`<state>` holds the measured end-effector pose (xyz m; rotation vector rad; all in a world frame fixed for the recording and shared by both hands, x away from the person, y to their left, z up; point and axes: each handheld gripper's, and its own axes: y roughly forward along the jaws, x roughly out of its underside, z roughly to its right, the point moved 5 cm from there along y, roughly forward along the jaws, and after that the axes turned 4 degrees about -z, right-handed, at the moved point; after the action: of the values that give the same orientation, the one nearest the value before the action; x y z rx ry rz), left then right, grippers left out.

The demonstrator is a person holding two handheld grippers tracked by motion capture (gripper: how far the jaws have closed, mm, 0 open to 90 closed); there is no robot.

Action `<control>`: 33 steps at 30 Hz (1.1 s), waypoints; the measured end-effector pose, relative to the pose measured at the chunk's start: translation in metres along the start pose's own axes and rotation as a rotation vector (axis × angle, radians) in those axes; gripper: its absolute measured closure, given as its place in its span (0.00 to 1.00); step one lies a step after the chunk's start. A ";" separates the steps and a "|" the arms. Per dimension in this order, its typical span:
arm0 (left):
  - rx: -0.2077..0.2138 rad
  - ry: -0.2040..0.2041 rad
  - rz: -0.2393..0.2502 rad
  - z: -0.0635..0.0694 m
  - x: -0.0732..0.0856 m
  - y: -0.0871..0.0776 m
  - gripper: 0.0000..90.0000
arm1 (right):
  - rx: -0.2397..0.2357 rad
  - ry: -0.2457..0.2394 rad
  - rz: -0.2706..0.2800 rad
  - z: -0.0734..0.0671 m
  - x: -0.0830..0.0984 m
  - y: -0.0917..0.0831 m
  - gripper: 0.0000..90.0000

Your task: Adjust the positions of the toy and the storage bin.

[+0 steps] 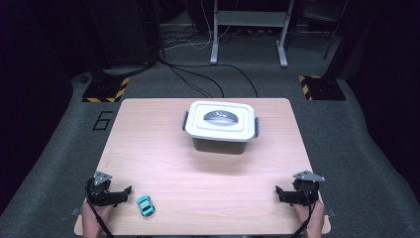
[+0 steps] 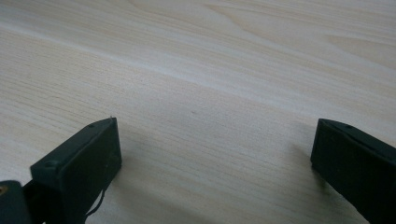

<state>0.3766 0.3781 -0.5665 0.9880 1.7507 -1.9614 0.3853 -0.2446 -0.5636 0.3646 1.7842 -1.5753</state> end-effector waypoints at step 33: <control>0.005 0.002 0.000 0.001 0.000 0.000 0.02 | 0.007 0.008 0.005 -0.006 -0.003 -0.001 0.04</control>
<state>0.3765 0.3772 -0.5664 0.9914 1.7479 -1.9661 0.3844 -0.2380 -0.5606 0.3783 1.7829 -1.5786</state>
